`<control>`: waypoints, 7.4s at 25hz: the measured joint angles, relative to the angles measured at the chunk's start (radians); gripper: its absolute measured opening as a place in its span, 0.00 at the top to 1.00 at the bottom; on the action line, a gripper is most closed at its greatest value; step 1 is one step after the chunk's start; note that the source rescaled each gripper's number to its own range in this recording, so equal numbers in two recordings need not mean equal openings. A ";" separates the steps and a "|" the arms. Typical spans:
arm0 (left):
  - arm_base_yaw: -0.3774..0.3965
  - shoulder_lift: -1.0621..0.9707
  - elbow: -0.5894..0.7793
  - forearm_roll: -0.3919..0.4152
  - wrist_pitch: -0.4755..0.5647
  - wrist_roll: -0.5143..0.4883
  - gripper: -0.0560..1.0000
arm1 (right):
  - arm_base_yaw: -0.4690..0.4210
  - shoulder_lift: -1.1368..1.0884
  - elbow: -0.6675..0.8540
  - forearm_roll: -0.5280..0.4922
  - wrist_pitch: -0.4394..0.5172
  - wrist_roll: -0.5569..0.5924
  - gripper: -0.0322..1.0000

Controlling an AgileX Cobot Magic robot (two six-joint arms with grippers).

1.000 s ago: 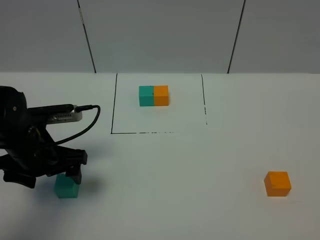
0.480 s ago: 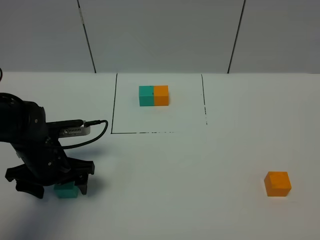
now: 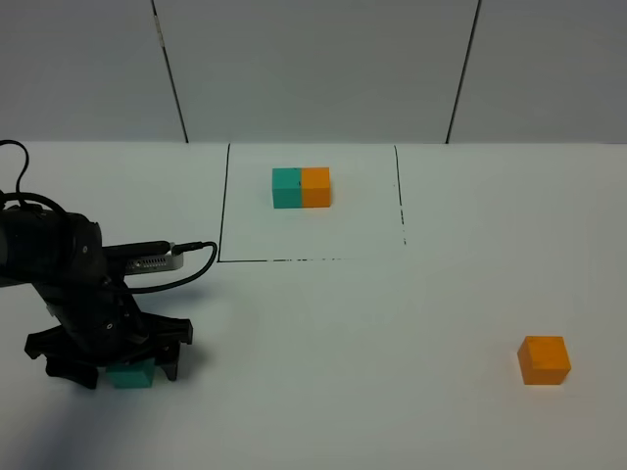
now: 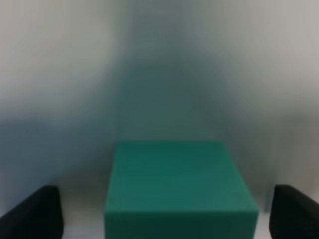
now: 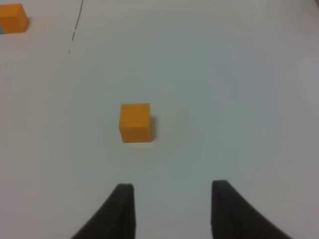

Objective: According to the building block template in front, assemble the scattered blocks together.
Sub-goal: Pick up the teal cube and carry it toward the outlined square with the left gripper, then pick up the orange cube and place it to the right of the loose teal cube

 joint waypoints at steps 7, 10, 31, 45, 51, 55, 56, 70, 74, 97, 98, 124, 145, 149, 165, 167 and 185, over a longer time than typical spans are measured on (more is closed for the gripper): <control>0.000 0.000 0.000 0.000 -0.044 0.011 0.25 | 0.000 0.000 0.000 0.000 0.000 0.000 0.97; 0.000 0.000 0.000 0.000 -0.046 0.028 0.26 | 0.000 0.000 0.000 0.000 0.000 0.000 0.97; 0.000 0.034 -0.023 -0.001 -0.005 0.059 0.32 | 0.000 0.000 0.000 0.000 0.000 0.000 0.97; 0.000 0.039 -0.026 -0.012 0.068 0.065 0.81 | 0.000 0.000 0.000 0.000 0.000 0.000 0.97; 0.000 0.040 -0.026 -0.012 0.075 0.064 0.95 | 0.000 0.000 0.000 0.000 0.000 0.000 0.97; 0.000 0.040 -0.032 -0.005 0.078 0.072 0.95 | 0.000 0.000 0.000 0.000 0.000 0.000 0.97; 0.000 0.042 -0.041 0.001 0.088 0.084 0.95 | 0.000 0.000 0.000 0.000 0.000 0.001 0.97; -0.156 0.050 -0.457 0.030 0.345 0.839 0.95 | 0.000 0.000 0.000 0.000 0.000 0.001 0.97; -0.253 0.116 -0.568 0.042 0.359 0.924 0.95 | 0.000 0.000 0.000 0.000 0.000 0.001 0.97; -0.459 0.501 -0.937 0.131 0.404 1.078 0.95 | 0.000 0.000 0.000 0.000 0.000 0.001 0.97; -0.459 0.501 -0.937 0.131 0.397 1.079 0.95 | 0.000 0.000 0.000 0.000 0.000 0.001 0.97; -0.459 0.530 -0.957 0.134 0.406 1.085 0.95 | 0.000 0.000 0.000 0.000 0.000 0.001 0.97; -0.461 0.531 -0.964 0.191 0.480 0.940 0.00 | 0.000 0.000 0.000 0.000 0.000 0.001 0.97; -0.467 0.517 -0.956 0.224 0.508 0.879 0.00 | 0.000 0.000 0.000 0.000 0.000 0.001 0.97; -0.465 0.322 -0.944 0.111 0.580 0.635 0.01 | 0.000 0.000 0.000 0.000 0.000 0.001 0.97; -0.455 0.301 -0.944 0.114 0.580 0.579 0.02 | 0.000 0.000 0.000 0.000 0.000 0.001 0.97; -0.150 -0.017 -0.719 0.159 0.581 0.345 0.11 | 0.000 0.000 0.000 0.000 0.000 0.001 0.97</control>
